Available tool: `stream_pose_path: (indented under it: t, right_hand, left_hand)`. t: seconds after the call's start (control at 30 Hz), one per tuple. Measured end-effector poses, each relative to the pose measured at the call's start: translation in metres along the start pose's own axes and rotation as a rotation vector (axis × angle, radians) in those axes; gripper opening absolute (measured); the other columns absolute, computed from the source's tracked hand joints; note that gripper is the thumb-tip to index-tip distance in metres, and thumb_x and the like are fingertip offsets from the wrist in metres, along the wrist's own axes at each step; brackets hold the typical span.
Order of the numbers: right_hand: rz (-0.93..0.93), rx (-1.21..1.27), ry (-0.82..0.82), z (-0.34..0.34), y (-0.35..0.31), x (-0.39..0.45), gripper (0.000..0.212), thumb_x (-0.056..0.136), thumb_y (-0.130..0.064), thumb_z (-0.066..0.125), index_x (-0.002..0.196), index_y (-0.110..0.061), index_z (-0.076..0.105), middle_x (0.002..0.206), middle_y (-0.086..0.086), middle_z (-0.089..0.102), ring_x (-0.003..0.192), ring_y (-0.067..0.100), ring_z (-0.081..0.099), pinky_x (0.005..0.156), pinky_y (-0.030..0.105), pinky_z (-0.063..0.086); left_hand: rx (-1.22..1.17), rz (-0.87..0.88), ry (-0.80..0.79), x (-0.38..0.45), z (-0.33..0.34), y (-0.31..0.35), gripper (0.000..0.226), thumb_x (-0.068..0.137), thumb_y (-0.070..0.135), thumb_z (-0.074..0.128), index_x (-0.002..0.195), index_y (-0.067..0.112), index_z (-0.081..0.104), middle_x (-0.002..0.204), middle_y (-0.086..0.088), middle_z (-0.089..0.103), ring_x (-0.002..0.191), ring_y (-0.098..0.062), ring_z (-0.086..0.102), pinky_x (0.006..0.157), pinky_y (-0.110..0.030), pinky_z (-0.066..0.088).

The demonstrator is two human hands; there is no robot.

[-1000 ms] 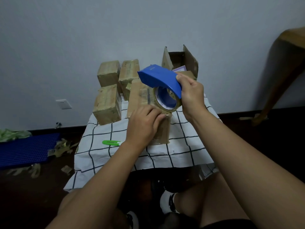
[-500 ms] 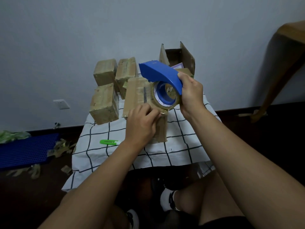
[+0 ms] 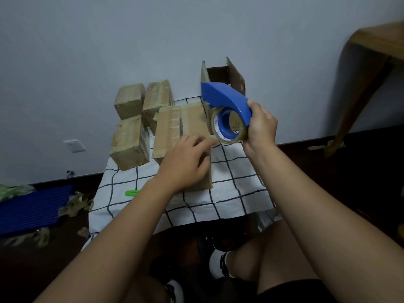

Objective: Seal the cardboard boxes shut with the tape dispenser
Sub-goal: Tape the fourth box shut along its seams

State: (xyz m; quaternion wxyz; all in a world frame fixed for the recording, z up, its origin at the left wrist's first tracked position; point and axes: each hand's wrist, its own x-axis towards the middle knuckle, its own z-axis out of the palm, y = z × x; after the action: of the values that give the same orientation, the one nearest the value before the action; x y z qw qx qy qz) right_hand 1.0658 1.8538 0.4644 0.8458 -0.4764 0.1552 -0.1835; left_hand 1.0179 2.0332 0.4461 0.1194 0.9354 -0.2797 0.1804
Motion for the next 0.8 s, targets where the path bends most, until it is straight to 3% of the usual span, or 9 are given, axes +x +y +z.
stream_pose_path:
  t: [0.13,0.3,0.47,0.63,0.73,0.8]
  right_hand:
    - [0.009,-0.009,0.008,-0.009,0.003,0.004,0.013,0.091,-0.017,0.065,0.08,-0.015,0.072,0.08,0.005,0.064,0.075,0.019,0.06,0.071,0.032,0.054]
    - [0.027,-0.032,-0.005,-0.013,0.011,0.003,0.013,0.092,-0.02,0.066,0.081,-0.016,0.072,0.078,0.003,0.064,0.073,0.016,0.06,0.067,0.029,0.054]
    - [0.031,-0.043,-0.014,-0.012,0.014,0.001,0.011,0.093,-0.023,0.066,0.084,-0.019,0.072,0.081,0.003,0.067,0.077,0.017,0.065,0.072,0.029,0.059]
    - [0.035,-0.027,0.006,-0.01,0.011,0.002,0.012,0.091,-0.022,0.066,0.081,-0.018,0.071,0.08,0.004,0.064,0.075,0.017,0.062,0.07,0.029,0.056]
    - [0.038,-0.002,0.003,-0.012,0.009,0.002,0.012,0.091,-0.021,0.067,0.08,-0.017,0.072,0.078,0.003,0.064,0.075,0.017,0.061,0.071,0.03,0.055]
    - [0.032,0.006,0.002,-0.013,0.007,0.002,0.012,0.091,-0.02,0.067,0.081,-0.017,0.073,0.078,0.002,0.065,0.076,0.017,0.062,0.072,0.03,0.056]
  left_hand:
    - [0.138,0.038,-0.117,0.009,-0.003,-0.008,0.036,0.087,0.018,0.061,0.121,0.032,0.062,0.121,0.001,0.051,0.105,-0.021,0.044,0.081,-0.035,0.04]
    - [0.178,0.038,-0.076,0.009,-0.002,-0.004,0.038,0.083,0.009,0.065,0.115,0.03,0.066,0.107,0.002,0.053,0.097,-0.021,0.047,0.069,-0.032,0.034]
    - [0.102,0.041,-0.06,0.007,-0.005,-0.009,0.036,0.085,0.013,0.065,0.114,0.034,0.067,0.103,0.005,0.055,0.094,-0.019,0.049,0.068,-0.031,0.034]
    - [0.187,0.049,-0.058,0.006,-0.001,-0.004,0.031,0.085,0.01,0.065,0.11,0.028,0.068,0.102,0.001,0.056,0.091,-0.023,0.049,0.067,-0.032,0.034]
    - [0.159,0.067,-0.043,0.003,-0.003,-0.005,0.023,0.086,0.026,0.057,0.107,0.028,0.068,0.101,0.002,0.057,0.09,-0.02,0.051,0.067,-0.029,0.032]
    - [0.08,0.039,-0.031,0.003,-0.004,-0.003,0.03,0.085,0.044,0.048,0.102,0.03,0.069,0.099,0.006,0.055,0.09,-0.017,0.051,0.068,-0.028,0.033]
